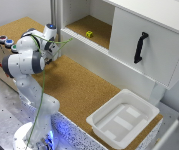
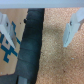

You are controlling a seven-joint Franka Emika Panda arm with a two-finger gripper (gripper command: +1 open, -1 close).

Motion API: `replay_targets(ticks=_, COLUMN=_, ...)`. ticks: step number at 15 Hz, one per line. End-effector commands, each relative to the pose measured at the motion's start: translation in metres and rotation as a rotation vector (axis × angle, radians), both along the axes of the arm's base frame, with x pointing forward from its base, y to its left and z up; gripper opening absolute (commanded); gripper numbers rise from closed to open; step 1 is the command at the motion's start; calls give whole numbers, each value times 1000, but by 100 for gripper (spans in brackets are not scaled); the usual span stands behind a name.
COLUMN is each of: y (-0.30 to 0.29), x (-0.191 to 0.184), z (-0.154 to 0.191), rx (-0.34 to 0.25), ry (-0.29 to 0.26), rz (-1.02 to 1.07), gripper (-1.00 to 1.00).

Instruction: Pull the drawer

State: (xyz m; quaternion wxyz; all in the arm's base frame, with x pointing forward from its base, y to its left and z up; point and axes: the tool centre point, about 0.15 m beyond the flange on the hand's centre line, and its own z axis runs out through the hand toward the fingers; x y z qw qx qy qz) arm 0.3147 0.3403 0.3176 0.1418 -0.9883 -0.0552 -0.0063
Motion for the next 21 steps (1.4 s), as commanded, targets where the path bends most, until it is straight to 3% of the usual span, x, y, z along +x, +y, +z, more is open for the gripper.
replay_targets(ticks=1, y=3, x=-7, z=-10, rx=86, ry=-49, rz=1, gripper=-100)
replay_targets(ticks=11, y=6, x=12, z=-42, rx=148, ry=27, rz=2, gripper=-100)
replay_targets(ticks=21, y=-16, x=10, z=-42, rx=142, ry=24, rz=-17, gripper=-100)
